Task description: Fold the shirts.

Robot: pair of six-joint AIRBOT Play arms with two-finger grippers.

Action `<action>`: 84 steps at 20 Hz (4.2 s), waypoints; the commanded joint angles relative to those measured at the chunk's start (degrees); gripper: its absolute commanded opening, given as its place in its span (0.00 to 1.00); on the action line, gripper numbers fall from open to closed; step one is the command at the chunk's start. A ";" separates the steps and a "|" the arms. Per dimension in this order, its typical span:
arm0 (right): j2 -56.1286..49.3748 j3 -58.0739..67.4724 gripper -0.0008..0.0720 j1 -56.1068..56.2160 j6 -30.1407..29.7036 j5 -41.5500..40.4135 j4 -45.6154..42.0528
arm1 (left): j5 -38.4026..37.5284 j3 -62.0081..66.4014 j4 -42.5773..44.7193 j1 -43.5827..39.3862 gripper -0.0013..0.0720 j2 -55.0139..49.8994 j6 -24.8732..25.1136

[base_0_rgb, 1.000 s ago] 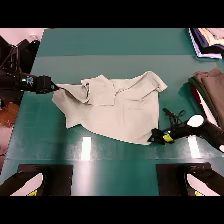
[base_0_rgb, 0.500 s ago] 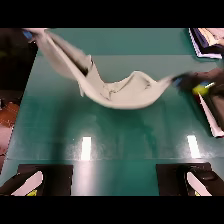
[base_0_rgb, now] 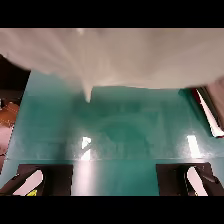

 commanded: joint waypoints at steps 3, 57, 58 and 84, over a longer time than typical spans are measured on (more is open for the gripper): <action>-4.59 13.81 0.03 -5.57 1.49 10.69 -0.07 | -2.84 3.06 13.62 0.26 0.05 4.46 -2.32; -58.01 -8.02 0.57 27.45 4.70 13.20 -23.65 | -6.29 -41.53 57.27 -10.67 0.76 -30.10 0.76; -56.83 -8.04 0.57 27.34 4.66 14.25 -23.63 | -8.79 -41.55 57.92 -10.67 0.75 -29.66 -0.66; -48.33 -8.04 0.57 27.28 2.19 17.73 -23.61 | 3.85 -100.85 40.46 -10.69 0.52 9.94 -20.48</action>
